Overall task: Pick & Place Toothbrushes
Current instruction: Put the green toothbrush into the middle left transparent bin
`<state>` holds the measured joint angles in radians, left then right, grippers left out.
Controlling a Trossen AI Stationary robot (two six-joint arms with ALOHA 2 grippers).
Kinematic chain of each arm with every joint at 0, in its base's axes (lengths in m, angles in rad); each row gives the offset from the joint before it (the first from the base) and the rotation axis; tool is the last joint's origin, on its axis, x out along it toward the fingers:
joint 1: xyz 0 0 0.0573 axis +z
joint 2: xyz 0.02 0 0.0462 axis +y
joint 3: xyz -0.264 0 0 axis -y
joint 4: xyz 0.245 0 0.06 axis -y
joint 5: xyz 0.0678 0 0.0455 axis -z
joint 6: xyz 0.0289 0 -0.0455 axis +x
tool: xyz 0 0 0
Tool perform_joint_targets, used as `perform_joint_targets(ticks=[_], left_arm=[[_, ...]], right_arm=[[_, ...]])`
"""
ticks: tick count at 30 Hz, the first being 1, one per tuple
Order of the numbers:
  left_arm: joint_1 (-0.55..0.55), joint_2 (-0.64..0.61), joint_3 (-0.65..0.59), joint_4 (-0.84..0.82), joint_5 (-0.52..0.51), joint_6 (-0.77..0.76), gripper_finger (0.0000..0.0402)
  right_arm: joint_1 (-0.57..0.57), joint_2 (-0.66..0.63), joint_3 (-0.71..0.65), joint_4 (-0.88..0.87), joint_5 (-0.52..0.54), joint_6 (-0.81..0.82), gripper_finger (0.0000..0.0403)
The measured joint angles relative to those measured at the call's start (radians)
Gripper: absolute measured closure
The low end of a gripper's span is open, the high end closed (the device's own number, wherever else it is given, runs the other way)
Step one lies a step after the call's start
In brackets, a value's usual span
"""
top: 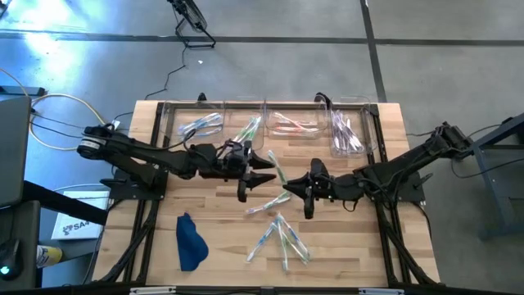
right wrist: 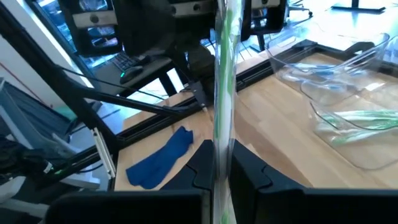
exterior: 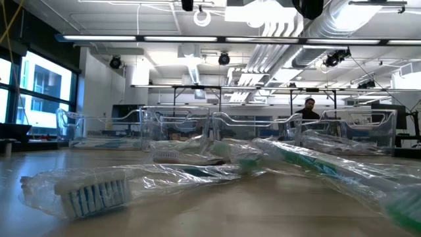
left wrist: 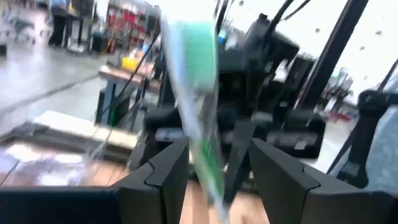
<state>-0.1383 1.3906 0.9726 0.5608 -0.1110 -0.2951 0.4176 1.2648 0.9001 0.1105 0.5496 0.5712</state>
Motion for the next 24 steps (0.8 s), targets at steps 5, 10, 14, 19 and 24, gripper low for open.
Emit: perform_joint_targets(ticks=[5, 10, 14, 19, 24], left_arm=[[0.001, 0.017, 0.001, 0.088, -0.036, 0.002, 0.0235], [0.001, 0.025, 0.001, 0.098, -0.039, 0.002, 0.0235], [0.001, 0.034, 0.000, 0.100, -0.054, 0.002, 0.0235], [0.001, 0.047, 0.000, 0.120, -0.075, 0.033, 0.0235], [0.002, 0.056, 0.005, 0.152, -0.076, 0.037, 0.0235]], right_arm=[[-0.002, 0.001, 0.000, 0.000, -0.001, -0.001, 0.0388], [-0.002, 0.001, 0.000, -0.001, -0.009, 0.000, 0.0388], [-0.002, 0.001, 0.000, 0.000, -0.008, 0.000, 0.0388], [-0.002, 0.002, 0.000, -0.001, -0.007, 0.000, 0.0388], [-0.002, 0.002, 0.000, -0.001, -0.007, 0.000, 0.0388]])
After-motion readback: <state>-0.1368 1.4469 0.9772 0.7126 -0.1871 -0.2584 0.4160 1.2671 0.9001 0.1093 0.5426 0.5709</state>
